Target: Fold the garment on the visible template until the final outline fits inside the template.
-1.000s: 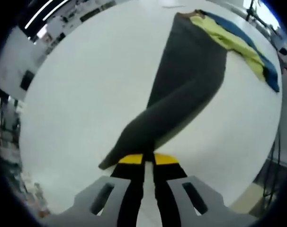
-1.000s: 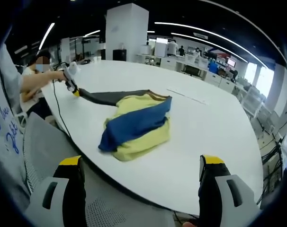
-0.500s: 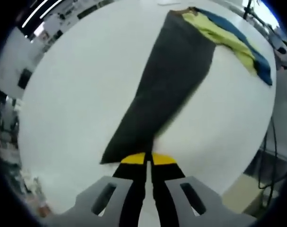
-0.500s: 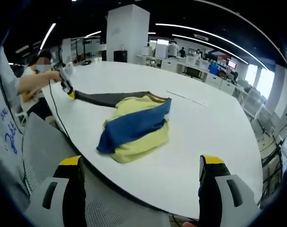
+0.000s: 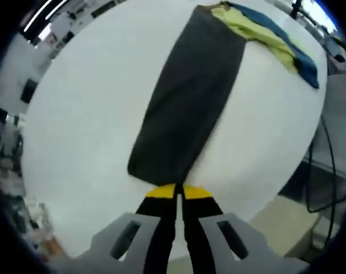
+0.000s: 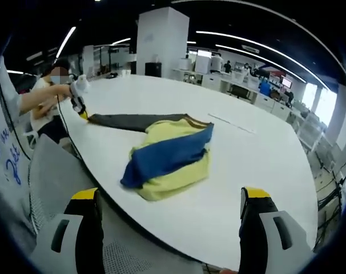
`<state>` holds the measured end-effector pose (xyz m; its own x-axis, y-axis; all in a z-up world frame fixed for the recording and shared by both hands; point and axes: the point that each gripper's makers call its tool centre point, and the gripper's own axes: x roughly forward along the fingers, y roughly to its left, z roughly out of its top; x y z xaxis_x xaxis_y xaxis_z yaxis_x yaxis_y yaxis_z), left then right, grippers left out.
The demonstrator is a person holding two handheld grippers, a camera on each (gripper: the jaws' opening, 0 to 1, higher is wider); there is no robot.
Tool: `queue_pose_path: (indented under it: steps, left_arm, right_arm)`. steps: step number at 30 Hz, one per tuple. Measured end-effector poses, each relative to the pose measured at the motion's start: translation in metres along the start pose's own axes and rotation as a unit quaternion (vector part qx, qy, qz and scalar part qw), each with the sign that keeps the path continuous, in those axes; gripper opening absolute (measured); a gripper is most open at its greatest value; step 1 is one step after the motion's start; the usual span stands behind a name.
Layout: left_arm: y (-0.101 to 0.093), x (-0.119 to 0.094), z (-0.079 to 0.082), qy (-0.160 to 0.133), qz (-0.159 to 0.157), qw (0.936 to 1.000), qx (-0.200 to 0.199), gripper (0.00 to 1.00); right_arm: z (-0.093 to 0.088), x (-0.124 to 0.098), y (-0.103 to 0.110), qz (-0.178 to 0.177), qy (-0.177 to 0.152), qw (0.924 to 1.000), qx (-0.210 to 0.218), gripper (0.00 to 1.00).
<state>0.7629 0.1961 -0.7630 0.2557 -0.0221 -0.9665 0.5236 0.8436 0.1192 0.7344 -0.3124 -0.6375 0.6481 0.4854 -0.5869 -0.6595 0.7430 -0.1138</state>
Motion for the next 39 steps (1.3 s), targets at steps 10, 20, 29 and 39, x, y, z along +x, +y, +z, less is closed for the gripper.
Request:
queue_pose_path:
  steps: [10, 20, 29, 39]
  left_arm:
    - [-0.012, 0.01, -0.008, 0.011, -0.01, 0.9999, -0.004, 0.0]
    - [-0.009, 0.017, -0.01, 0.019, -0.008, 0.9998, -0.006, 0.0]
    - [-0.011, 0.017, -0.01, 0.028, -0.007, 0.9996, 0.0, 0.0]
    - [-0.021, 0.011, -0.01, 0.048, 0.001, 0.9986, 0.022, 0.01]
  right_arm:
    - [0.001, -0.003, 0.001, 0.0, -0.005, 1.0, -0.001, 1.0]
    - [-0.003, -0.003, 0.001, -0.002, -0.004, 1.0, 0.003, 1.0]
    - [-0.003, -0.003, 0.0, -0.002, -0.007, 1.0, 0.004, 1.0]
    - [-0.009, -0.006, -0.002, -0.003, -0.009, 0.9999, 0.01, 1.0]
